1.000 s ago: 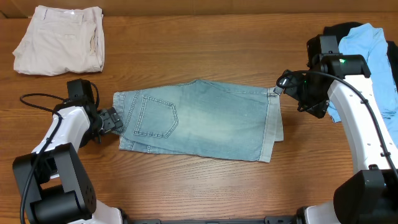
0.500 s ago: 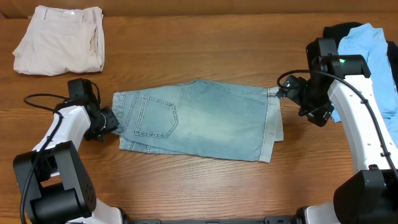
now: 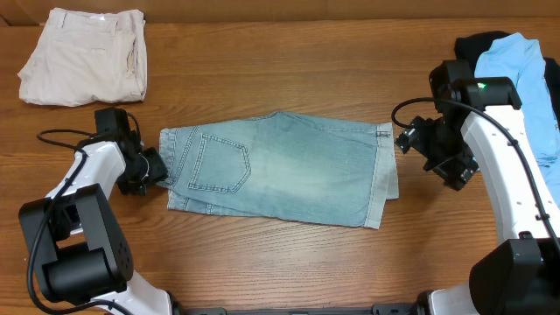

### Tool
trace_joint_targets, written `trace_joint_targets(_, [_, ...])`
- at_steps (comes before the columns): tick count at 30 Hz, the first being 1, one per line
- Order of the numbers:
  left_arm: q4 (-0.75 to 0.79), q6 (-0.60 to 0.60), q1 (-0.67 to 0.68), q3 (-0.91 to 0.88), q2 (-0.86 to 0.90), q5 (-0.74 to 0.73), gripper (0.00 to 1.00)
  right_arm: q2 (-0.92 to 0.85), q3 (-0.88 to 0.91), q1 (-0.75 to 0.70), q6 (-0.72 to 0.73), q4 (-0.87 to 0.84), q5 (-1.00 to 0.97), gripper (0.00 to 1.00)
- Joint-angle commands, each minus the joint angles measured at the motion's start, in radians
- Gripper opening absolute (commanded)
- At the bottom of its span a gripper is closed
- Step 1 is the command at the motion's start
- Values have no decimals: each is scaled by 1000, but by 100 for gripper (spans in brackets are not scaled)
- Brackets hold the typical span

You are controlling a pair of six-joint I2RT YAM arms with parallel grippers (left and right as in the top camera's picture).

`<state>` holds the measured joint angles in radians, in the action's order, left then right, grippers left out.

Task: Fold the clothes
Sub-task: 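Grasp left waistband with left gripper, right leg hem with right gripper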

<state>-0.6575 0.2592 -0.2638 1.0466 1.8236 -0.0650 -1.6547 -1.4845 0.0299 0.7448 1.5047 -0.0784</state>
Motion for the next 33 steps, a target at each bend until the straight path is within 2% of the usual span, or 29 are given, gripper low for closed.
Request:
trace_joint_targets(1, [23, -28, 3, -32, 93, -60, 33, 25, -7, 3, 89, 29, -66, 100])
trace_joint_targets(6, [27, -27, 3, -32, 93, -59, 14, 60, 54, 3, 98, 31, -69, 100])
trace_joint_targets(10, [32, -27, 3, -32, 93, -59, 4, 74, 204, 5, 59, -73, 42, 100])
trace_joint_targets(12, [35, -27, 3, -32, 93, -59, 4, 74, 285, 11, -2, -162, 146, 100])
trace_joint_targets(15, [35, -27, 3, -32, 93, -58, 5, 74, 385, 30, -16, -258, 242, 100])
trace_joint_targets(23, [38, -27, 3, -32, 93, -59, 6, 74, 495, 107, -13, -323, 241, 100])
trace_joint_targets(30, [37, -27, 3, -32, 93, -59, 7, 74, 624, 124, -12, -492, 267, 100])
trace_joint_targets(33, [35, -27, 3, -32, 93, -59, 6, 74, 665, 123, -12, -534, 265, 91])
